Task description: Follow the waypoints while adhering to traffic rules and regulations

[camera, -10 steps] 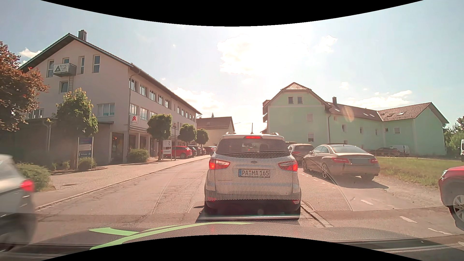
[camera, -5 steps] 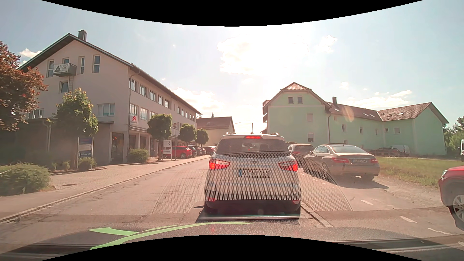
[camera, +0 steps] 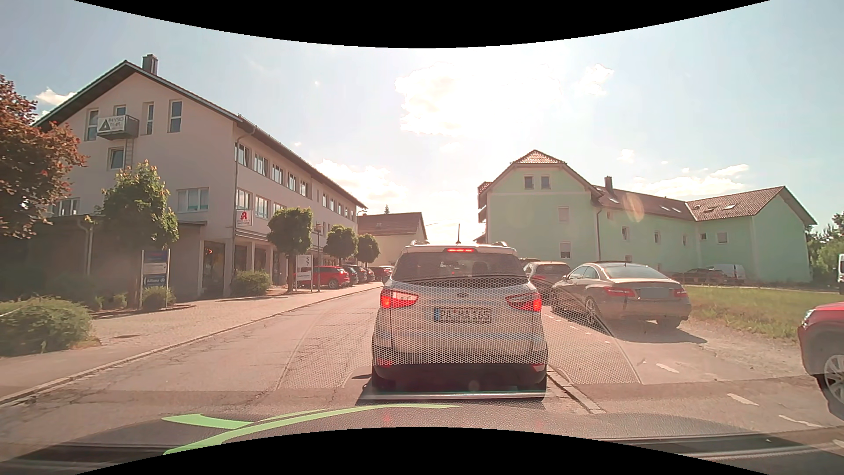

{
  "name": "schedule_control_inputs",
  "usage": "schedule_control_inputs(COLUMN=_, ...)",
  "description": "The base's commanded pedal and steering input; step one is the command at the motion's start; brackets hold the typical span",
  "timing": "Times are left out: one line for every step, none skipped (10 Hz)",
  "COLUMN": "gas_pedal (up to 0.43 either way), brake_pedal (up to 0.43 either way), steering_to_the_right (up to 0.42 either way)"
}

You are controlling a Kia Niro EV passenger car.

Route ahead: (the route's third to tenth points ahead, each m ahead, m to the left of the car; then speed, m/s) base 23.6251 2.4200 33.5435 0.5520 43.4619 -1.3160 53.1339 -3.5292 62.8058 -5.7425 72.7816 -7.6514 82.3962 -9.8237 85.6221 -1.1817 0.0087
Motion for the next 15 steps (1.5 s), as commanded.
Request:
schedule_control_inputs(gas_pedal=0.0, brake_pedal=0.262, steering_to_the_right=0.01)
schedule_control_inputs(gas_pedal=0.0, brake_pedal=0.262, steering_to_the_right=0.01)
schedule_control_inputs(gas_pedal=0.0, brake_pedal=0.268, steering_to_the_right=0.01)
schedule_control_inputs(gas_pedal=0.0, brake_pedal=0.268, steering_to_the_right=0.01)
schedule_control_inputs(gas_pedal=0.0, brake_pedal=0.268, steering_to_the_right=0.01)
schedule_control_inputs(gas_pedal=0.0, brake_pedal=0.268, steering_to_the_right=0.01)
schedule_control_inputs(gas_pedal=0.0, brake_pedal=0.268, steering_to_the_right=0.01)
schedule_control_inputs(gas_pedal=0.0, brake_pedal=0.268, steering_to_the_right=0.01)
schedule_control_inputs(gas_pedal=0.0, brake_pedal=0.268, steering_to_the_right=0.01)
schedule_control_inputs(gas_pedal=0.0, brake_pedal=0.268, steering_to_the_right=0.01)
schedule_control_inputs(gas_pedal=0.0, brake_pedal=0.268, steering_to_the_right=0.01)
schedule_control_inputs(gas_pedal=0.0, brake_pedal=0.268, steering_to_the_right=0.01)
schedule_control_inputs(gas_pedal=0.0, brake_pedal=0.268, steering_to_the_right=0.01)
schedule_control_inputs(gas_pedal=0.0, brake_pedal=0.268, steering_to_the_right=0.01)
schedule_control_inputs(gas_pedal=0.0, brake_pedal=0.268, steering_to_the_right=0.01)
